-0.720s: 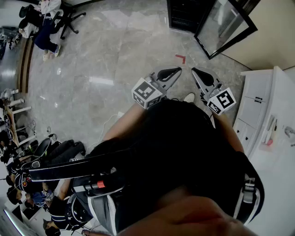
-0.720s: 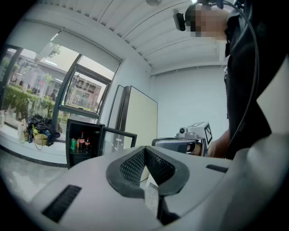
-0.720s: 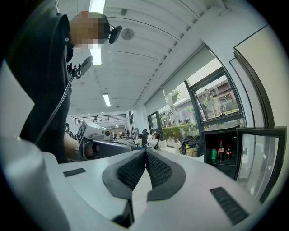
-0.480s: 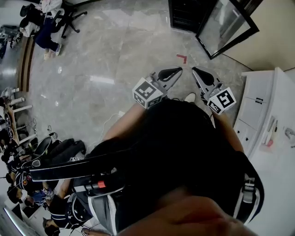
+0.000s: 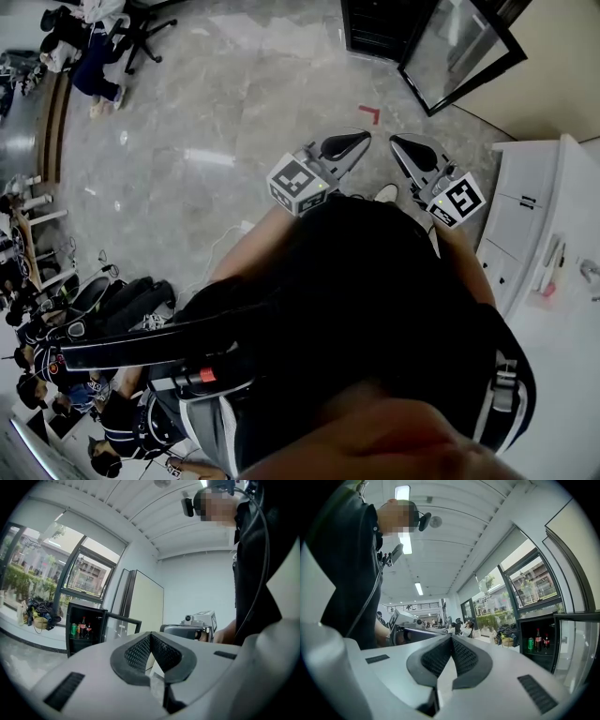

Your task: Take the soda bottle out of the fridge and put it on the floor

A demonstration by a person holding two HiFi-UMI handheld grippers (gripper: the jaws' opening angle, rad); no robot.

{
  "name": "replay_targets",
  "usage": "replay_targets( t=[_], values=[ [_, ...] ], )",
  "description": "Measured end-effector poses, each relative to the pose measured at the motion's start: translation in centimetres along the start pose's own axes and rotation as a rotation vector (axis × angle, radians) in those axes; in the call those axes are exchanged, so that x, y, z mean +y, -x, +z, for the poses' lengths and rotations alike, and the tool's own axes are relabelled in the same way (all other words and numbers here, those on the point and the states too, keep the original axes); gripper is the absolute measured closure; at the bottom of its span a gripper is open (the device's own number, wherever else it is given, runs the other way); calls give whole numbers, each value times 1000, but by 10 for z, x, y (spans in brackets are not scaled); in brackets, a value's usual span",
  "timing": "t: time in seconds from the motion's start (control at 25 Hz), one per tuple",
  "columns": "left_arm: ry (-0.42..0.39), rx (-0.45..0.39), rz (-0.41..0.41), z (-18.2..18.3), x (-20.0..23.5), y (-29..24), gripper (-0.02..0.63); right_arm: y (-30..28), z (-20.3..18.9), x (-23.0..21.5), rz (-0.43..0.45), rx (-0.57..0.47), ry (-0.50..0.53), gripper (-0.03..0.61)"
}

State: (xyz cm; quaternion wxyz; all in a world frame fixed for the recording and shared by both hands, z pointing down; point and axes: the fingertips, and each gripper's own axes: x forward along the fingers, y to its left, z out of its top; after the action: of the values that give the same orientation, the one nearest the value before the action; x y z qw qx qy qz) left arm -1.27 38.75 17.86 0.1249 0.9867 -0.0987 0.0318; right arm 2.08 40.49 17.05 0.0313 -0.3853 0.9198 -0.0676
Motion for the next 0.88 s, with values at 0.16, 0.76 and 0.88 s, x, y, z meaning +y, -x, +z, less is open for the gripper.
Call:
replay_targets(
  t=[0.16, 0.76, 0.88],
  values=[
    [-12, 8, 8, -2, -6, -10, 611, 9, -3, -8, -37, 27, 10, 568],
    [-32, -33, 83, -4, -25, -72, 611, 56, -3, -51, -11, 21, 5, 568],
    [-39, -29, 116, -5, -24, -84, 611, 62, -3, -61, 6, 19, 2, 568]
  ],
)
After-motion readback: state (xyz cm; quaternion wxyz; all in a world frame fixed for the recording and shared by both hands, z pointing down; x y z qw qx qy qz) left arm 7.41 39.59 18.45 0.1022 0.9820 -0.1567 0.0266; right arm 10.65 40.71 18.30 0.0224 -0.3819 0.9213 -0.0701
